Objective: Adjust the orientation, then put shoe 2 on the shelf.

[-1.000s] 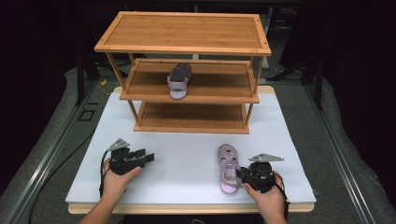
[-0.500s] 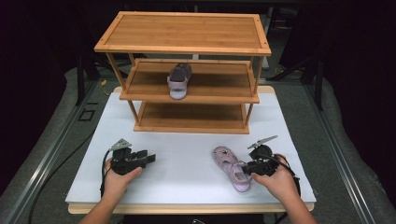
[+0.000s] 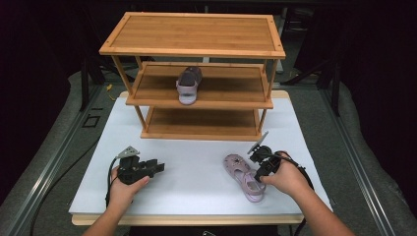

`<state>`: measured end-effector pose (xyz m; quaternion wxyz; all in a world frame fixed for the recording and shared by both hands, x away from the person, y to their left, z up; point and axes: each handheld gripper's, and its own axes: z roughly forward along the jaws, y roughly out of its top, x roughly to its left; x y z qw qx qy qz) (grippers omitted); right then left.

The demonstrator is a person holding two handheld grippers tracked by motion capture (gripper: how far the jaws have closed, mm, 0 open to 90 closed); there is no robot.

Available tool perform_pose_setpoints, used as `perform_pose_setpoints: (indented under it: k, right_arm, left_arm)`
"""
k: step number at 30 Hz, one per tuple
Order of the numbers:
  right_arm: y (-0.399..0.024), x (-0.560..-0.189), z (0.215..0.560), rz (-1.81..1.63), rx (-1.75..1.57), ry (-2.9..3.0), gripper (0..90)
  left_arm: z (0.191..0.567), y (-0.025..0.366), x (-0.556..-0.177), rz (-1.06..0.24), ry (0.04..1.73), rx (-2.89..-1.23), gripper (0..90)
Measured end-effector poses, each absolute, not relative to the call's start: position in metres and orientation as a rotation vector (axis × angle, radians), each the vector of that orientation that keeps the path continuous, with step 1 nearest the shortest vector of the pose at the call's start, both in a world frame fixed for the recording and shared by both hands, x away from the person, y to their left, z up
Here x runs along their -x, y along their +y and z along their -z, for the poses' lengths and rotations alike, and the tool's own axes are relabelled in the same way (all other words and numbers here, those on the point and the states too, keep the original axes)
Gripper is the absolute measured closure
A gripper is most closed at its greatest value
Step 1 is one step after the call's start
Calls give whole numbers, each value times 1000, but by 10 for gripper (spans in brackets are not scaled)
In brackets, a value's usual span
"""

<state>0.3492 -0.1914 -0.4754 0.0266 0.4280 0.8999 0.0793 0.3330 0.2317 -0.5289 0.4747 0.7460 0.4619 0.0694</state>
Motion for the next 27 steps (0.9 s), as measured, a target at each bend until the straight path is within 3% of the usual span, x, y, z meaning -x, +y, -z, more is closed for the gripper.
perform_pose_setpoints:
  k: [27]
  right_arm:
    - [-190, -361, 478, -154, -1396, 2821, 790]
  left_arm:
    - [534, 231, -333, -140, 1131, -1857, 513]
